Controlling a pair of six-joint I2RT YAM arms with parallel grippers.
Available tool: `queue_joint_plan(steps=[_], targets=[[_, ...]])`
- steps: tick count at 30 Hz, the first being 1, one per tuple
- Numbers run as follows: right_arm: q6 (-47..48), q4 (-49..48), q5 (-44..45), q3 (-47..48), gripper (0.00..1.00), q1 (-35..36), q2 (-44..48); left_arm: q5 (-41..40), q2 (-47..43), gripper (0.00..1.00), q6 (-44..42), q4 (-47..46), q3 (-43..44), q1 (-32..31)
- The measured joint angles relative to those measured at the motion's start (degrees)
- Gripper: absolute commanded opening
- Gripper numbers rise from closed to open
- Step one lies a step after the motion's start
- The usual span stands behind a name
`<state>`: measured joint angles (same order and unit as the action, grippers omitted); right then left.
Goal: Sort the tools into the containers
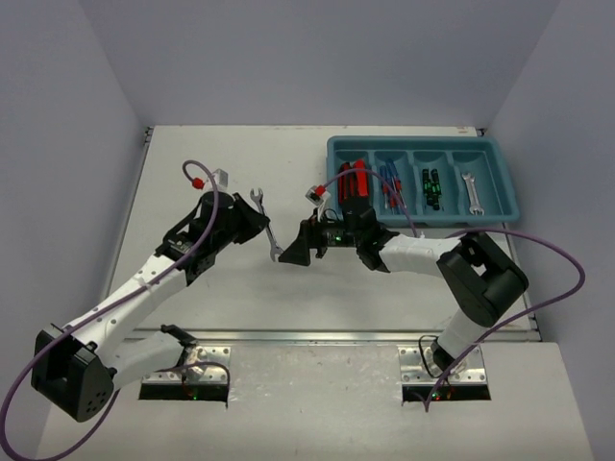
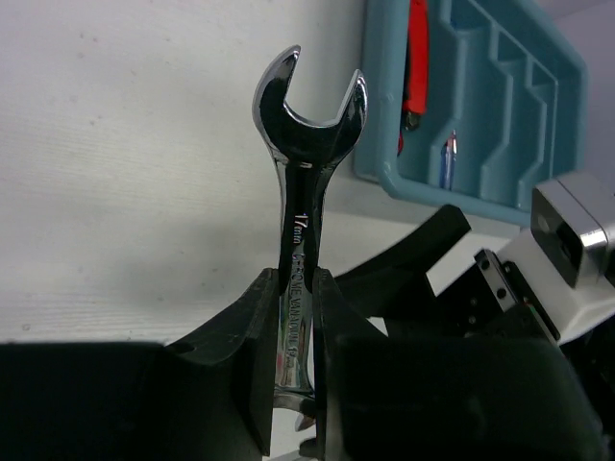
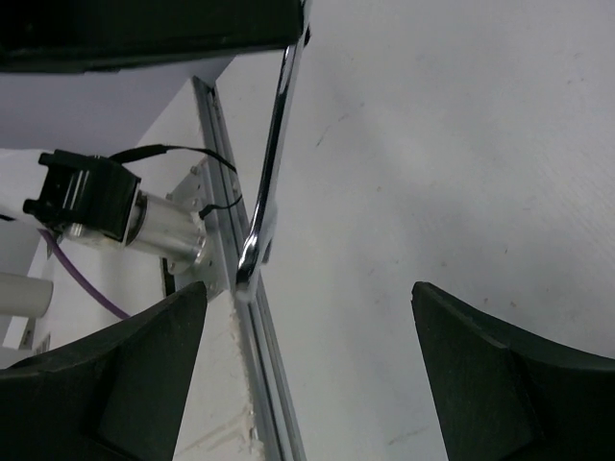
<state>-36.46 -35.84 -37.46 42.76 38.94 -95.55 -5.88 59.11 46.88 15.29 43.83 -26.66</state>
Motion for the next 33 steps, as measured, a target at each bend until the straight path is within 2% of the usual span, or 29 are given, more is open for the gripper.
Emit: queue_joint_plan(steps=[2, 4, 6, 8, 11, 12, 13, 15, 18, 21, 24, 28, 33], targets=[[-0.7, -0.5, 0.2, 1.9, 0.77, 0.0, -1.7, 0.5, 0.0, 0.0, 0.9, -0.3, 0.0, -1.2], [-1.1, -0.7, 0.7, 3.9, 0.63, 0.2, -3.0, 0.8, 0.0, 0.0, 1.6, -0.4, 0.0, -2.3], [-1.4, -0.6, 1.2, 5.7, 0.45, 0.6, -3.5, 1.0, 0.0, 0.0, 2.0, -0.5, 0.0, -3.3], [-1.9, -0.5, 1.3, 7.3, 0.31, 1.0, -3.8, 0.9, -0.3, 0.0, 2.5, -0.5, 0.0, -4.0], [-2.5, -0.9, 0.8, 9.9, 0.0, 1.4, -4.5, 0.2, -1.1, 0.0, 3.1, -0.5, 0.0, -4.4], [-2.8, -1.1, 0.9, 10.2, 0.0, 1.6, -4.7, -0.5, -1.4, 0.0, 3.1, -0.5, 0.1, -4.4], [-2.9, -1.2, 1.3, 10.3, 0.0, 1.6, -4.8, -0.8, -1.9, 0.2, 3.2, -0.1, 0.1, -4.4], [-3.0, -0.9, 1.7, 10.3, 0.0, 1.6, -4.9, -1.6, -2.1, 0.99, 3.0, 0.3, 0.5, -4.5], [-1.9, 2.9, 3.4, 10.3, 0.0, 1.7, -4.7, -2.7, -1.9, 1.0, 1.2, 1.1, 3.5, -4.5], [1.7, 10.9, 7.6, 10.3, 0.0, 0.8, -3.5, -5.8, -0.8, 1.0, -2.2, 5.5, 11.7, -4.6], [8.4, 25.6, 17.4, 12.2, 0.0, -3.1, -0.6, -11.4, -2.4, 1.0, -7.7, 10.6, 18.5, -4.6], [18.1, 40.2, 32.8, 17.4, 0.0, -14.8, 2.7, -16.1, -9.3, 1.0, -15.0, 17.0, 20.3, -4.6], [27.4, 50.0, 48.2, 27.9, 0.0, -33.6, 1.1, -15.8, -16.6, 1.0, -21.1, 20.4, 14.0, -4.6]])
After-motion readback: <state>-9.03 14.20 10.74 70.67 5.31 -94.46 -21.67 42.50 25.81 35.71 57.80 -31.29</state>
